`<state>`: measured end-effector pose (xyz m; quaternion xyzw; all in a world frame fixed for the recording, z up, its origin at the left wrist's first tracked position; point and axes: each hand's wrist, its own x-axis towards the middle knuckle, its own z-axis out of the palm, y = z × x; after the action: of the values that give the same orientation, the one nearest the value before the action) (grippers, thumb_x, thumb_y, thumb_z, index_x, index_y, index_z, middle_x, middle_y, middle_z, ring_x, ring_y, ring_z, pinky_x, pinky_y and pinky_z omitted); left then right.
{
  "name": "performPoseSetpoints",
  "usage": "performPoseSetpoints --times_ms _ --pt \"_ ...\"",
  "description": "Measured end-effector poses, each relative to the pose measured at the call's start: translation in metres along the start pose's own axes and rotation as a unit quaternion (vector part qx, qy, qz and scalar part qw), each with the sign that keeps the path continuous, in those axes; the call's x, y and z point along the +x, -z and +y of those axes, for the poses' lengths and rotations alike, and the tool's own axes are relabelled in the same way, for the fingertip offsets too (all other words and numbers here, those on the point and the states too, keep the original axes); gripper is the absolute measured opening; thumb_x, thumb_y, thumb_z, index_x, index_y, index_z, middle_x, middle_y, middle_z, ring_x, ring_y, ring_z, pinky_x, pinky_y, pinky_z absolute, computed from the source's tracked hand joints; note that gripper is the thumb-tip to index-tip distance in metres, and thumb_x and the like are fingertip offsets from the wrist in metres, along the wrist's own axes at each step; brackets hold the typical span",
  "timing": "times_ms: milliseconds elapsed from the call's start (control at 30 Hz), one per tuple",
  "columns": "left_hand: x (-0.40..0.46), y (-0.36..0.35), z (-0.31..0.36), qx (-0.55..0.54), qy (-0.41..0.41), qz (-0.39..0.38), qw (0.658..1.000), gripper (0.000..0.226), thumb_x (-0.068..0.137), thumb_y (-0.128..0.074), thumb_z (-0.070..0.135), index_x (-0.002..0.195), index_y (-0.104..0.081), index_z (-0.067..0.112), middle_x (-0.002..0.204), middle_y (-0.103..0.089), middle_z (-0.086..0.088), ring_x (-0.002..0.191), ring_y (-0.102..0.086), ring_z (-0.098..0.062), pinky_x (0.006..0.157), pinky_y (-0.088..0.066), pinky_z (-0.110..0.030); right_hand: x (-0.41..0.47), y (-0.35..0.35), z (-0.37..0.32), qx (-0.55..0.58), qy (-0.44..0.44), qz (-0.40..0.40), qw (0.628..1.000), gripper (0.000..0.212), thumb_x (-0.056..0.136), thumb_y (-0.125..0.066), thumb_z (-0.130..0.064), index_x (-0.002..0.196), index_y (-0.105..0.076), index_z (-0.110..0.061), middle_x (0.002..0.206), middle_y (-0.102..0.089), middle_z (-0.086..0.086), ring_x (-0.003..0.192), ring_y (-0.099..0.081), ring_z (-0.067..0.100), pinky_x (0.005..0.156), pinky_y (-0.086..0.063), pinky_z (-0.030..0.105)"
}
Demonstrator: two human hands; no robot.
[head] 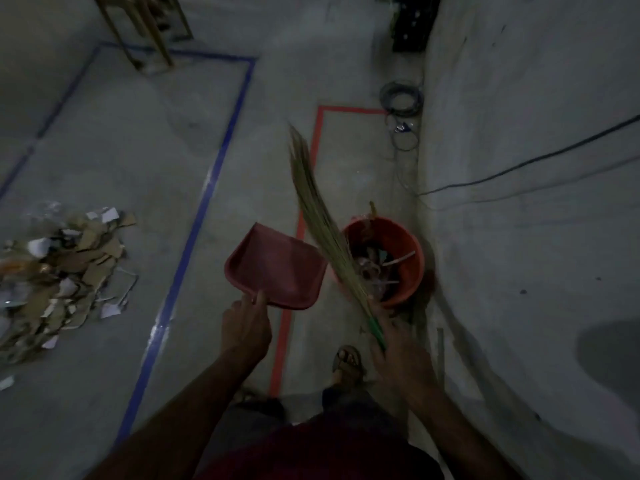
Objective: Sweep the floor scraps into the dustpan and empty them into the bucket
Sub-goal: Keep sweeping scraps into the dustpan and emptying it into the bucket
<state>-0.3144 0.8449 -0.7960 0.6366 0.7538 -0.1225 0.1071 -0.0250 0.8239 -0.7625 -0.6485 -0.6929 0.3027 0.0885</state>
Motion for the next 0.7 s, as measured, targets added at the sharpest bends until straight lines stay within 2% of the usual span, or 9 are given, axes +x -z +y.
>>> performPoseSetpoints --times_ms 67,133,267,367,433,567,700 --pt "-0.01 0.009 -0.023 -0.019 0.023 0.02 0.999 0.034 0.079 -0.066 0.013 0.113 -0.061 0.014 0.089 -0.061 -0.013 0.07 -0.062 -0.034 0.059 -0.046 -0.039 0.013 -0.004 -0.02 -0.023 0.044 0.006 0.999 0.077 0.094 -0.055 -0.031 0.158 -0.013 -0.04 0.122 -0.058 0.003 0.094 -0.059 0.018 0.071 -0.048 0.029" --pt "-0.017 0.018 -0.048 -0.033 0.05 0.046 0.997 0.032 0.079 -0.068 0.014 0.11 -0.06 0.016 0.086 -0.059 -0.011 0.066 -0.061 -0.034 0.055 -0.042 -0.037 0.022 -0.01 -0.045 -0.043 0.073 -0.002 0.996 0.078 0.095 -0.056 -0.029 0.158 -0.011 -0.041 0.123 -0.056 0.003 0.087 -0.061 0.016 0.063 -0.05 0.029" --pt "-0.034 0.026 -0.112 -0.068 0.107 0.1 0.987 0.035 0.085 -0.067 0.018 0.118 -0.056 0.016 0.088 -0.059 -0.01 0.064 -0.06 -0.031 0.053 -0.034 -0.034 0.035 -0.029 -0.106 -0.071 0.134 -0.004 0.988 0.077 0.096 -0.057 -0.029 0.158 -0.013 -0.037 0.109 -0.057 0.006 0.074 -0.056 0.016 0.057 -0.051 0.033" --pt "-0.059 0.027 -0.17 -0.102 0.157 0.115 0.976 0.036 0.09 -0.061 0.022 0.126 -0.052 0.019 0.097 -0.061 -0.007 0.07 -0.062 -0.027 0.056 -0.034 -0.033 0.036 -0.048 -0.163 -0.095 0.166 -0.006 0.981 0.077 0.097 -0.056 -0.032 0.157 -0.008 -0.039 0.093 -0.051 0.002 0.067 -0.052 0.018 0.052 -0.048 0.034" --pt "-0.083 0.023 -0.208 -0.117 0.194 0.128 0.965 0.038 0.086 -0.066 0.021 0.122 -0.054 0.021 0.094 -0.061 -0.005 0.066 -0.062 -0.024 0.054 -0.033 -0.031 0.035 -0.067 -0.196 -0.11 0.192 -0.012 0.975 0.078 0.097 -0.055 -0.035 0.157 -0.007 -0.041 0.091 -0.048 0.0 0.067 -0.055 0.022 0.054 -0.048 0.036" --pt "-0.13 0.005 -0.281 -0.117 0.257 0.169 0.944 0.04 0.067 -0.085 0.016 0.102 -0.065 0.016 0.071 -0.056 -0.004 0.044 -0.054 -0.021 0.047 -0.022 -0.026 0.035 -0.113 -0.257 -0.111 0.251 -0.043 0.961 0.08 0.094 -0.059 -0.036 0.156 -0.008 -0.043 0.092 -0.05 0.001 0.071 -0.06 0.027 0.057 -0.047 0.038" --pt "-0.171 -0.019 -0.341 -0.134 0.349 0.144 0.916 0.042 0.066 -0.083 0.011 0.104 -0.065 0.015 0.069 -0.057 -0.005 0.046 -0.054 -0.022 0.046 -0.024 -0.026 0.021 -0.155 -0.318 -0.13 0.285 -0.073 0.947 0.078 0.098 -0.053 -0.04 0.153 0.001 -0.045 0.097 -0.049 -0.002 0.072 -0.058 0.019 0.057 -0.049 0.036"
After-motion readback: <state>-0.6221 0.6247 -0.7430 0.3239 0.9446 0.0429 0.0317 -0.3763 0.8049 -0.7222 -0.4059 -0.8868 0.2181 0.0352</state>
